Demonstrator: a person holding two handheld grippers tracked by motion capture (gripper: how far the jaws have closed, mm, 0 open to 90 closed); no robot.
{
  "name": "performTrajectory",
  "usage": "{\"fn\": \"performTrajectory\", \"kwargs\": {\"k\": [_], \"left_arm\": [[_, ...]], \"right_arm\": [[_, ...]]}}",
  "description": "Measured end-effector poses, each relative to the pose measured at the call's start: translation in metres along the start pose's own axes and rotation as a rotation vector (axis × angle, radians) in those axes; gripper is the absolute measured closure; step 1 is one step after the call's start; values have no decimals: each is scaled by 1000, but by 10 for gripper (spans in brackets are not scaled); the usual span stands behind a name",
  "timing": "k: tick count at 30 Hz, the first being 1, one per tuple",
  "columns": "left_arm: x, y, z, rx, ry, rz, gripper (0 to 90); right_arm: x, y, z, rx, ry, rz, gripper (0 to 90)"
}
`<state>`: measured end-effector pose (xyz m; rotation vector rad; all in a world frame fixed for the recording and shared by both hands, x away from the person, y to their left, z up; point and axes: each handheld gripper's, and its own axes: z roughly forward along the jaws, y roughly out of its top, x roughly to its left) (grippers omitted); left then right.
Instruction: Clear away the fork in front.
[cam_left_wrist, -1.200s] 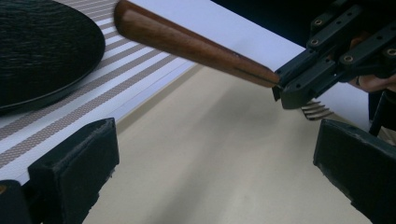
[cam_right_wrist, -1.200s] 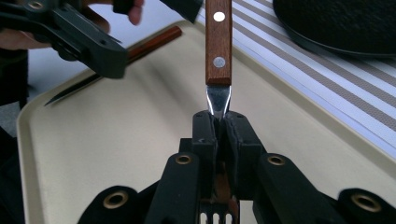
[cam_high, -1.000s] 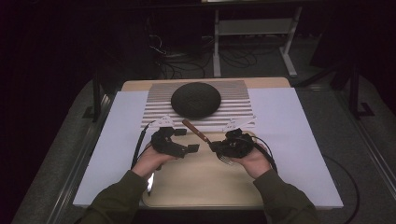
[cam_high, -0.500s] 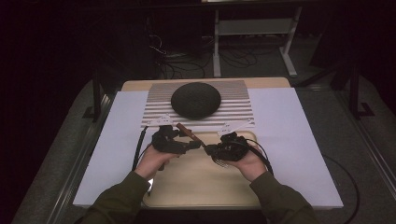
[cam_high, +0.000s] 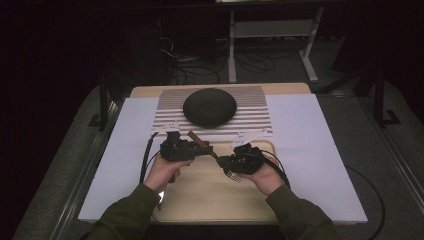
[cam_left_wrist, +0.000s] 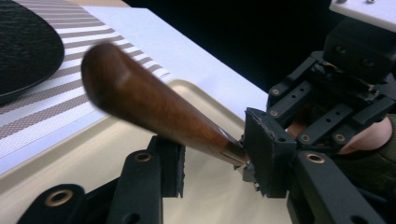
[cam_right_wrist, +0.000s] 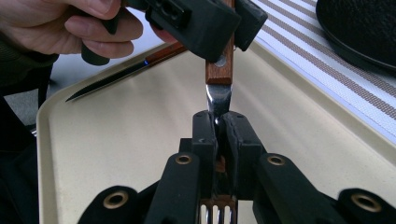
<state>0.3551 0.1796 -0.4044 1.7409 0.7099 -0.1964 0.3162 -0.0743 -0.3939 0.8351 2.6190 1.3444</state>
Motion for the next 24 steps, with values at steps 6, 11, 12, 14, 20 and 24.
{"fn": "performTrajectory", "kwargs": {"k": [6,11,12,14,20,24], "left_arm": [[0,1,-1,-15,-33,-10,683],[-1,1,-2,-33,-69,-17,735],[-1,1,-2,-35,-74,-21,744],[0,2,-2,-42,-84,-34,753],[0,2,-2,-52,-106,-41,777],[-2,3,-2,-49,-104,-32,793]], "right_arm": [[2,1,1,0,-5,-13,821],[3,2,2,2,-2,-21,821],[3,2,3,2,-2,-23,821],[4,2,3,0,-2,-25,822],[4,3,2,-6,-2,-36,821],[5,4,3,-2,-3,-44,823]]}}
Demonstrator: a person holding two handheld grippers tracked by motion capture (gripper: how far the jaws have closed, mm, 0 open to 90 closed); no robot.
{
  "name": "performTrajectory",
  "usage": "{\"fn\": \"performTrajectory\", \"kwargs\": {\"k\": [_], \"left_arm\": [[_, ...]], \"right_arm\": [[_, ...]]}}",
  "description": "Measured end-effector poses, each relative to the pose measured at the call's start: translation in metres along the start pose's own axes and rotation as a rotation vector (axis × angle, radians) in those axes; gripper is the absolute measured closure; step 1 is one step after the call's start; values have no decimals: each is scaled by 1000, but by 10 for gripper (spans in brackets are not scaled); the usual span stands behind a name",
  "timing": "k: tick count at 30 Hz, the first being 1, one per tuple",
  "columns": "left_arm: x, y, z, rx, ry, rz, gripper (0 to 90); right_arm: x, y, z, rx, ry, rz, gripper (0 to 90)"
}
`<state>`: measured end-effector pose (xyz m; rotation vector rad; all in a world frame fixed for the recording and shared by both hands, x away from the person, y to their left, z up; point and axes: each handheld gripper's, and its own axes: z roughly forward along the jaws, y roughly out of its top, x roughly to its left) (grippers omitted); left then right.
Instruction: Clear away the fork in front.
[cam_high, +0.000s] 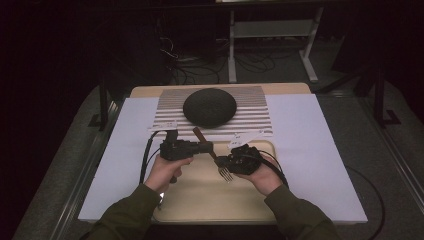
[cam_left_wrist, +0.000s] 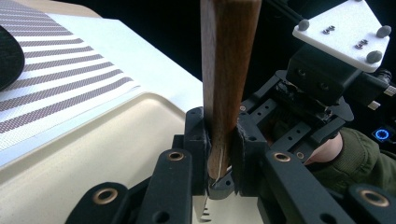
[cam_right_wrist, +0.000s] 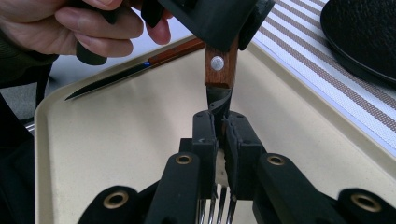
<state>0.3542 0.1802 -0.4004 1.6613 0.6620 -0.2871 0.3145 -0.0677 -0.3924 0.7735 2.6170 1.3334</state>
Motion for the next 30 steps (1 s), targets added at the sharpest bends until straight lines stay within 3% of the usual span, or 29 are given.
{"fn": "performTrajectory", "kwargs": {"k": [9,15,21,28,30], "left_arm": [[-5,2,-1,-6,15,31,810],[-2,7,-12,-9,48,56,811],[-1,12,-25,7,77,79,811],[-2,16,-39,24,83,94,811],[-3,16,-43,25,84,98,810]], "right_arm": [[-1,0,1,-18,14,11,800],[-5,-4,-3,-41,5,33,545],[-12,-12,-14,-66,-20,58,346],[-24,-33,-30,-76,-107,88,130],[-26,-40,-36,-72,-145,85,121]]}}
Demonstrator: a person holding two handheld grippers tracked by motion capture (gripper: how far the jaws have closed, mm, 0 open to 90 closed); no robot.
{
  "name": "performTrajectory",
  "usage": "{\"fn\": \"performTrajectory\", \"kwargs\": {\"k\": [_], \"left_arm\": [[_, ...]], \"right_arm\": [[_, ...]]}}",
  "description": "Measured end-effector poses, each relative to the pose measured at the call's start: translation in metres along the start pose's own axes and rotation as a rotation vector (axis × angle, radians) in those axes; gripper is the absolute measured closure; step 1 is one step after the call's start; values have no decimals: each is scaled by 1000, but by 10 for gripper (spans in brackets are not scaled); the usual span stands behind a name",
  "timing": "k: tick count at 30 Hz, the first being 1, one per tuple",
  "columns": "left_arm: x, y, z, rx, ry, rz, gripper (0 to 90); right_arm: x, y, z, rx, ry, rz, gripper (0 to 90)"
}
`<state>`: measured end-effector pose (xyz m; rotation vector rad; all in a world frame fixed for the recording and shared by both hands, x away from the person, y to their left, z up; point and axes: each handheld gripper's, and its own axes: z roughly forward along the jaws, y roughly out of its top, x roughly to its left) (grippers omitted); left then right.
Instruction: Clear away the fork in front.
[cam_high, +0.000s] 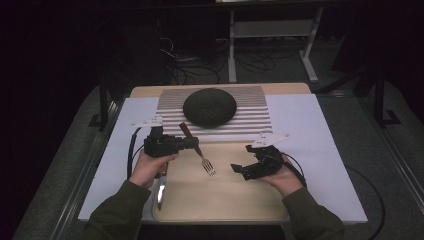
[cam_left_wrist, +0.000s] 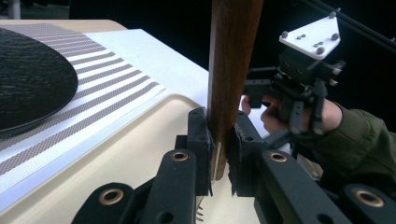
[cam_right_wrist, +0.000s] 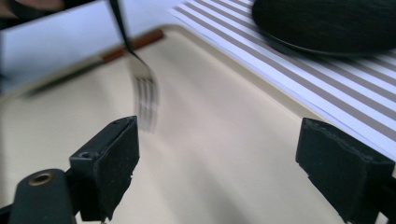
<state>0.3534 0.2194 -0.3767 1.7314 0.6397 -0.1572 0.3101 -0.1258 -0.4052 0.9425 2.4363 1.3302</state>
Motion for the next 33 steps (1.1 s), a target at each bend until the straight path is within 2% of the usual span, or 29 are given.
{"fn": "performTrajectory", "kwargs": {"k": [5,13,18,27,33], "left_arm": [[-1,1,-9,16,3,11,810],[-2,-1,-19,38,15,21,810],[-4,-2,-27,42,22,21,810],[-14,-9,-36,61,7,26,810],[-20,-19,-36,81,-23,6,810]], "right_arm": [[-12,-18,-12,16,-45,16,13],[-23,-45,-25,27,-73,51,0],[-26,-55,-34,20,-80,64,0],[-33,-66,-42,16,-98,90,0],[-33,-65,-42,8,-98,85,0]]}}
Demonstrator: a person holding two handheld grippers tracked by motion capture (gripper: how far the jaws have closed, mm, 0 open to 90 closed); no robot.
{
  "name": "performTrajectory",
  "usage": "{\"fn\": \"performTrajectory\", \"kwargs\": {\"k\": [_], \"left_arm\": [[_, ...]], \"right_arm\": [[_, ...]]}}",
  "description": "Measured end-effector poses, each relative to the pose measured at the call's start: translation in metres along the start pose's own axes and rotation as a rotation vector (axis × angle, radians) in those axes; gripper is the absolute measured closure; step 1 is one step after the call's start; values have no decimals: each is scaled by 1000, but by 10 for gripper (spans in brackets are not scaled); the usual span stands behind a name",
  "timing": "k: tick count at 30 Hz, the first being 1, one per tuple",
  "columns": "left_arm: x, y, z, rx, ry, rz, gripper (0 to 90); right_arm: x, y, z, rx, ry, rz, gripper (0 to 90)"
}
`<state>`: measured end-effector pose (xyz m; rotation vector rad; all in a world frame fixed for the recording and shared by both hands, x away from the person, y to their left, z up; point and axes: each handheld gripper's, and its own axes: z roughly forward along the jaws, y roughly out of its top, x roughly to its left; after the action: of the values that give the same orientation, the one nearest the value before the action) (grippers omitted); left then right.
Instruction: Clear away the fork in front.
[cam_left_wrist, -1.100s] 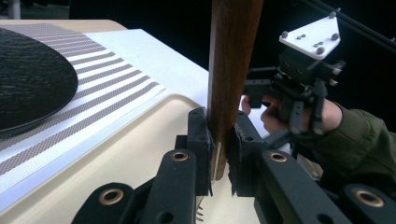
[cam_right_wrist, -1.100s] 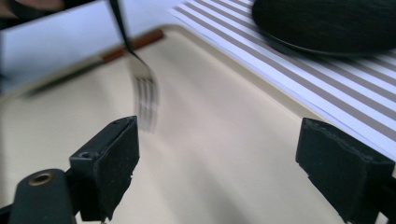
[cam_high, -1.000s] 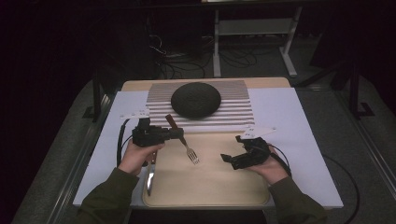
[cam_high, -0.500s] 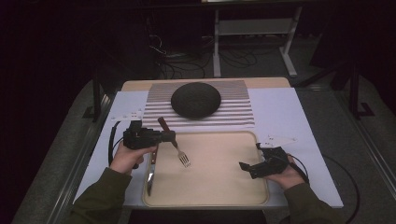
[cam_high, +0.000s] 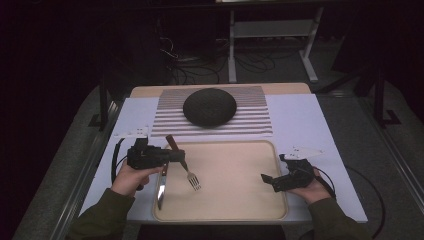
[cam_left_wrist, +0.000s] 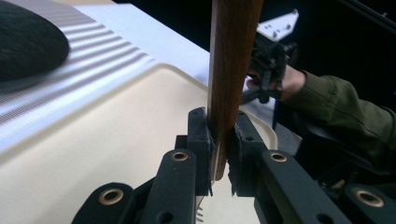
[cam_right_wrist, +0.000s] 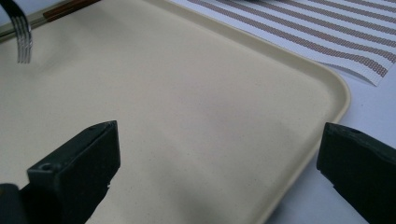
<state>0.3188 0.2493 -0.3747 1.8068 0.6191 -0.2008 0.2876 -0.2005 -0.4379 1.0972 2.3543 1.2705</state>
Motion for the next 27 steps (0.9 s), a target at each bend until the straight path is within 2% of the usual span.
{"fn": "performTrajectory", "kwargs": {"k": [7,13,21,27], "left_arm": [[-12,-8,5,19,-49,-9,810],[-13,-15,12,39,-68,-21,809],[-6,-19,15,33,-73,-36,806],[7,-21,15,35,-30,-39,773]], "right_arm": [[-1,0,0,-3,-6,2,0],[-1,0,0,-4,-9,2,0],[-2,0,0,-6,-8,3,0],[-1,1,0,-4,-9,1,0]]}}
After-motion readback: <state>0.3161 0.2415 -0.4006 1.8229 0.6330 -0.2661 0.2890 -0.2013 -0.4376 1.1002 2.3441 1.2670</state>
